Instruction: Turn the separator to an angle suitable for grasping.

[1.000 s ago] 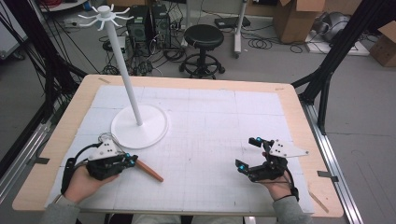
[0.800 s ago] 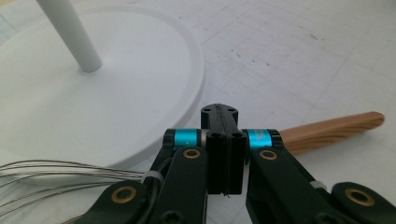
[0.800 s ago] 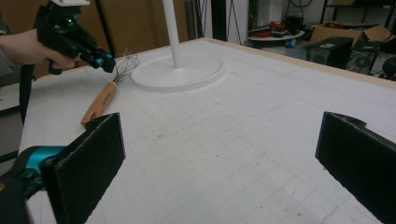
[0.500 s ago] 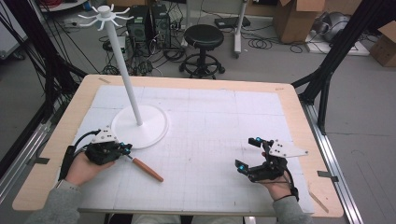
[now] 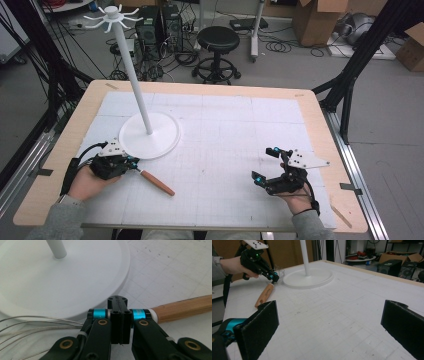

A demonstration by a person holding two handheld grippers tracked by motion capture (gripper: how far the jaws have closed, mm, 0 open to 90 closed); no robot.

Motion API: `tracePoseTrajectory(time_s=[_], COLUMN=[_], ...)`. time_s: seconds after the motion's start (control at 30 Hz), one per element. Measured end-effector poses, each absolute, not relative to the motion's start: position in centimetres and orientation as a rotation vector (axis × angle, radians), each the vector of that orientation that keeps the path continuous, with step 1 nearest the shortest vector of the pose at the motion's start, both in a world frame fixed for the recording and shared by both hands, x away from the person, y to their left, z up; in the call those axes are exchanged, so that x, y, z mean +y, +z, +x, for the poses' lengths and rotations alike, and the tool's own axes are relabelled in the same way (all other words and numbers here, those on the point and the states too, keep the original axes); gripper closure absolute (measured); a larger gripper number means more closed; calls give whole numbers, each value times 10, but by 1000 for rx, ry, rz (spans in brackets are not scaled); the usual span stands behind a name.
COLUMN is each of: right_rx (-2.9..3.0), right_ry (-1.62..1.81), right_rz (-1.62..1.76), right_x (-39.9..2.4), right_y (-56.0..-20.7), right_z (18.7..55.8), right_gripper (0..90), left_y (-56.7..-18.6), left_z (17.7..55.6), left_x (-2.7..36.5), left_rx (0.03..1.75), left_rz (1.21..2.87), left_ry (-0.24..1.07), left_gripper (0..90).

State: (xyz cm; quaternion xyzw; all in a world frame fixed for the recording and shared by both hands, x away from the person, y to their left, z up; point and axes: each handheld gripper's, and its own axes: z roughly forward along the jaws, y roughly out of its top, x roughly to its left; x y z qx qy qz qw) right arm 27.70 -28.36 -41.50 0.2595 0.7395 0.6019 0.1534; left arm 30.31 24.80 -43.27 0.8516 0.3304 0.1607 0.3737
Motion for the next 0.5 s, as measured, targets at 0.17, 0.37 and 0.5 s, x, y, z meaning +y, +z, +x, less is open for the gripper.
tracePoseTrajectory(time_s=[0.17, 0.37, 0.5], right_rx=[2117, 2120, 2120], right_ry=[1725, 1722, 1725], right_rz=[735, 736, 736], right_x=[-284, -283, -284], right_y=[-415, -415, -415], right_z=[277, 278, 277], right_gripper=[5, 5, 5], left_y=[-441, -437, -437], left_z=[300, 297, 295], left_x=[258, 271, 270], left_rx=[871, 880, 883], left_rz=[2214, 2183, 2195], left_ry=[412, 408, 403], left_gripper=[897, 898, 898])
